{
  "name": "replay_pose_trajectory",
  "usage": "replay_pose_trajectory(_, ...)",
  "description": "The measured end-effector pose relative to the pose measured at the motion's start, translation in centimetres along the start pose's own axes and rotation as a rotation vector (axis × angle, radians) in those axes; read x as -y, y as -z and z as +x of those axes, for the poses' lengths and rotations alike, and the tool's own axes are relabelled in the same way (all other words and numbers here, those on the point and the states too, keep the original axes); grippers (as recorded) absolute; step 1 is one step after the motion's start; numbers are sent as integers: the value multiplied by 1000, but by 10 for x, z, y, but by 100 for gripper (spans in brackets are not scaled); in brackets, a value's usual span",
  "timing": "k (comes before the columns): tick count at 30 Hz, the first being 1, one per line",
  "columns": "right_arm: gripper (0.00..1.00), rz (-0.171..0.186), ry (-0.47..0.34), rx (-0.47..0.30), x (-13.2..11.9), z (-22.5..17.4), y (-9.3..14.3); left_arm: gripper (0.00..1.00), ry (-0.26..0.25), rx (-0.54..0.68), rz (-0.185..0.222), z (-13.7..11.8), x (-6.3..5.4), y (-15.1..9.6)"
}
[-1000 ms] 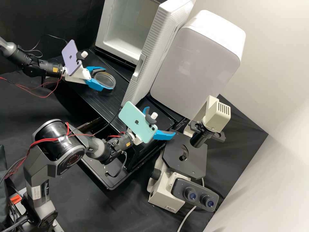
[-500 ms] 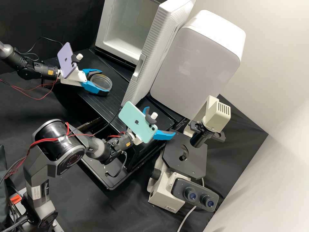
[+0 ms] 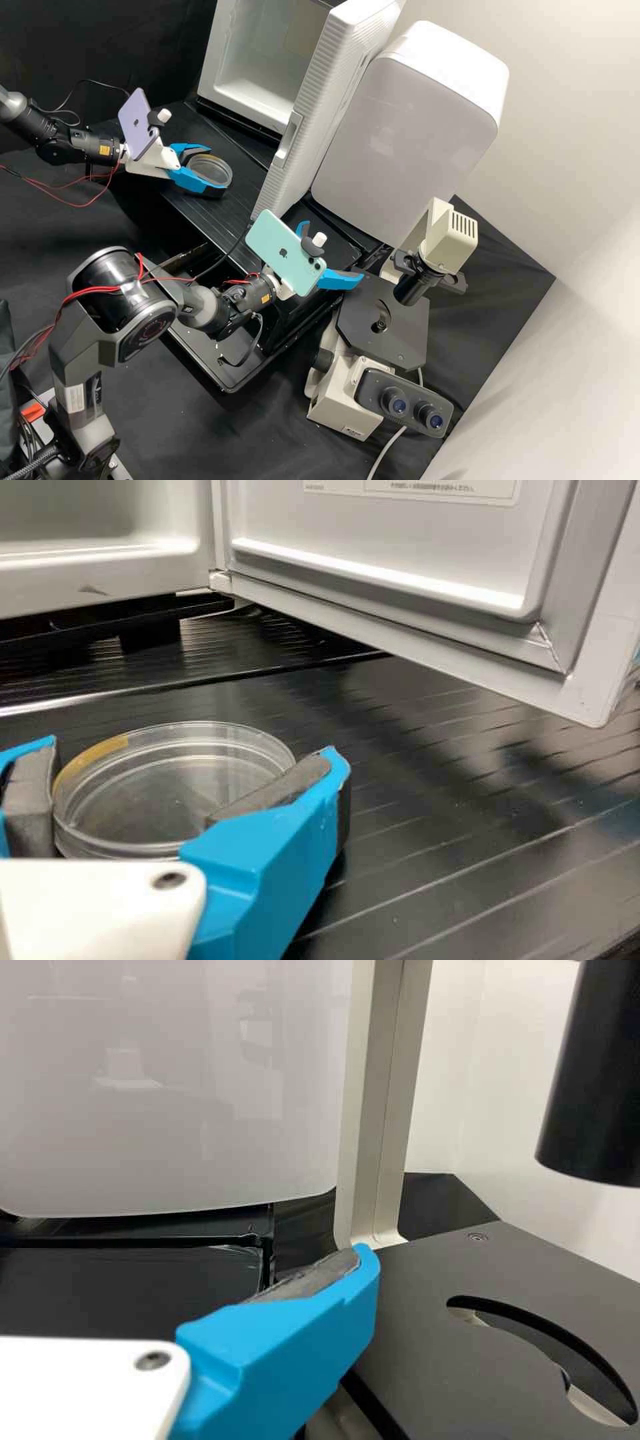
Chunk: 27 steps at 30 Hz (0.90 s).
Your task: Take the petri dish out of the incubator
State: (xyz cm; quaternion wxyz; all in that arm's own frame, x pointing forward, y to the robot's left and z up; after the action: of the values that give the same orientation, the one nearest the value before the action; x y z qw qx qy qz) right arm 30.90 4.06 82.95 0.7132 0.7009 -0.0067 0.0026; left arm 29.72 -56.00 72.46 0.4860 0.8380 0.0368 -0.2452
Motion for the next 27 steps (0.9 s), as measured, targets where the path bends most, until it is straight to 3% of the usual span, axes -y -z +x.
replay_pose_trajectory(3,100,0,0,0,0,0,0,0,1,0,0,0,0,0)
replay_pose_trajectory(4,100,0,0,0,0,0,0,100,2,-1,-2,0,1,0)
replay_pose_trajectory(10,100,0,0,0,0,0,0,100,0,3,-22,0,1,0)
replay_pose_trajectory(27,100,0,0,0,0,0,0,100,-1,15,21,-2,6,-2)
